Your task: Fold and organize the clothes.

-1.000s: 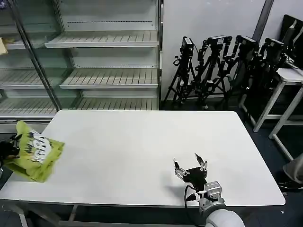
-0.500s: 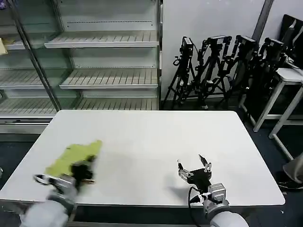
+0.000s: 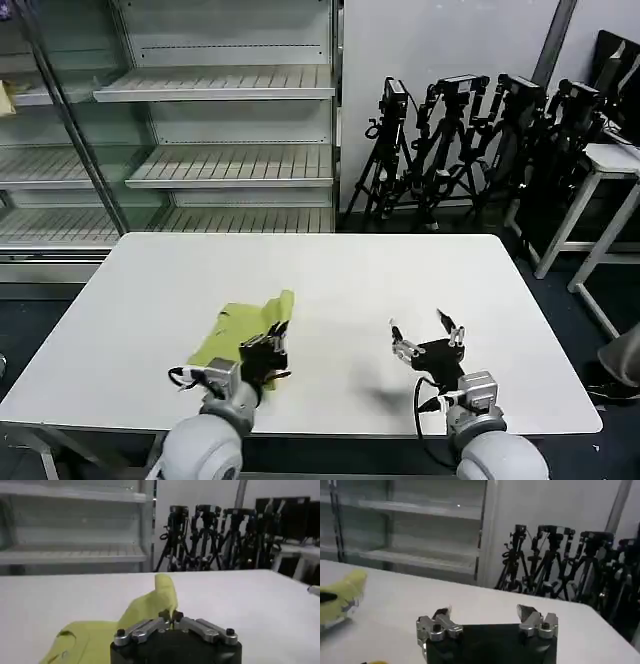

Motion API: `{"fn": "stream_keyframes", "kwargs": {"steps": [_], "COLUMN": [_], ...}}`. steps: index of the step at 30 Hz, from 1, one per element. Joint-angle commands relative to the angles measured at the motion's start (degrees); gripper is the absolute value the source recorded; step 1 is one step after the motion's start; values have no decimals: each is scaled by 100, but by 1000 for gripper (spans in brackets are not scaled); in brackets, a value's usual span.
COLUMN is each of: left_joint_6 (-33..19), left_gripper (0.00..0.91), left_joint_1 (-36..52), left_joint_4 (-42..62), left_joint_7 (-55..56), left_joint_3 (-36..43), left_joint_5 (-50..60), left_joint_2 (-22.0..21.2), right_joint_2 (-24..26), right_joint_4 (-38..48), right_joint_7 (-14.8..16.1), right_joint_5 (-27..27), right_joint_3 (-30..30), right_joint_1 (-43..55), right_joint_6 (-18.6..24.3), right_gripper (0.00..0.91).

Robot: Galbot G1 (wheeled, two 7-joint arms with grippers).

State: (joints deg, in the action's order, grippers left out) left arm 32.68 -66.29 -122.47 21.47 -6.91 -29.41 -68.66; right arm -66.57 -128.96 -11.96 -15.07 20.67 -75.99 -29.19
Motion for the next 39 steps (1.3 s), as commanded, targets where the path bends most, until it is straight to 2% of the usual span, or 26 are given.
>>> {"fn": "stream_keyframes", "kwargs": {"steps": [1, 6, 7, 18, 21, 24, 26, 28, 29, 33, 39], "left_joint_6": [40, 38, 37, -50, -92, -242, -699, -965, -1265, -1842, -2346], "left_gripper": [10, 40, 907, 907, 907, 907, 907, 907, 907, 907, 907], "left_joint_1": [825, 826, 856, 1170, 1192, 1092, 824, 624, 492, 193, -15], "left_joint_4": [364, 482, 503, 486, 422, 461, 571, 693, 802, 1146, 1425], "left_joint_7": [789, 787, 777, 714, 590, 7, -889, -1383, -1607, -2336, -2770], "left_joint_3": [839, 907, 920, 731, 429, -28, -619, -1107, -1476, -2441, -2928], "left_joint_5": [-932, -864, -831, -836, -674, 254, 958, 1334, 1528, 1604, 1600], "left_joint_2": [-655, -819, -872, -1242, -1129, -790, -465, -242, -72, 196, 363], "right_joint_2": [36, 9, 8, -45, -61, -98, -151, -188, -229, -327, -420], "right_joint_4": [239, 492, 558, 823, 864, 909, 944, 979, 1048, 1286, 1501], "right_joint_7": [146, 135, 139, 162, 218, 261, 302, 308, 312, 358, 359], "right_joint_5": [21, -7, -5, 47, 73, 73, 77, 85, 110, 413, 612], "right_joint_3": [396, 415, 432, 344, 300, 265, 234, 194, 165, 82, 74], "right_joint_1": [498, 719, 794, 1131, 1155, 1184, 1201, 1220, 1247, 1333, 1342], "right_joint_6": [63, 350, 355, 357, 359, 380, 407, 446, 490, 581, 706], "right_gripper": [907, 907, 907, 907, 907, 907, 907, 907, 907, 907, 907]}}
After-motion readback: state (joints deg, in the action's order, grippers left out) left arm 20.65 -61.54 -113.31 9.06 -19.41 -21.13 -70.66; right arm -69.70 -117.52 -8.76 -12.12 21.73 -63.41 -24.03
